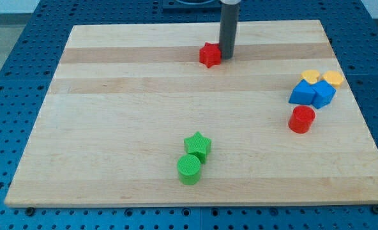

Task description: Move the arm towards the bottom right

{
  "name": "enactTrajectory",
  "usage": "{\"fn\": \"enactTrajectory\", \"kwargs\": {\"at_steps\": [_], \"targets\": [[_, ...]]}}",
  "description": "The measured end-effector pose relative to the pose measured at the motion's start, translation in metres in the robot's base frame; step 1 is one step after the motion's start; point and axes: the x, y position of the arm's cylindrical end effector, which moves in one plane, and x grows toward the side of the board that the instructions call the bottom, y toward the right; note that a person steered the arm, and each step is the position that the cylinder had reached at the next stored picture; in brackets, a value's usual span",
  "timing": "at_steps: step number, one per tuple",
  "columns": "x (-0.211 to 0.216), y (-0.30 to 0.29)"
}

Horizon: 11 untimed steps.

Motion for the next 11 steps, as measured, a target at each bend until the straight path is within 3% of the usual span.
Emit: {"fn": "enactTrajectory", "kwargs": {"at_steps": [2, 4, 5, 6, 7, 10, 11], "targets": [[-0.028, -0.041], [-0.017, 0.027], [0.013, 0.036], [0.108, 0.039], [0.164, 0.044], [0.308, 0.203], [0.312, 0.214]]}}
